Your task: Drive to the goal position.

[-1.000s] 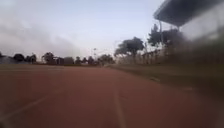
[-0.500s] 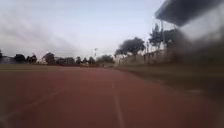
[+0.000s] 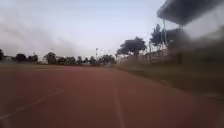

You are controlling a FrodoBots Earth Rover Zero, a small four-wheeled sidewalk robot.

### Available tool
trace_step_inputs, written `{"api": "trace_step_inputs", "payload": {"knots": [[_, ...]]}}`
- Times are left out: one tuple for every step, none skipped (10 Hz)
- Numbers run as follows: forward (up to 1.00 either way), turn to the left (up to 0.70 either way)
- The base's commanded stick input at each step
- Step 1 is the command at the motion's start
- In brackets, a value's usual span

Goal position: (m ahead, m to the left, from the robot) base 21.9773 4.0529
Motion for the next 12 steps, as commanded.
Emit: {"api": "trace_step_inputs", "payload": {"knots": [[0.70,0.00],[0.70,0.00],[0.70,0.00],[0.70,0.00],[0.70,0.00],[0.70,0.00],[0.70,0.00],[0.70,0.00],[0.70,0.00],[0.70,0.00],[0.70,0.00],[0.70,0.00]]}}
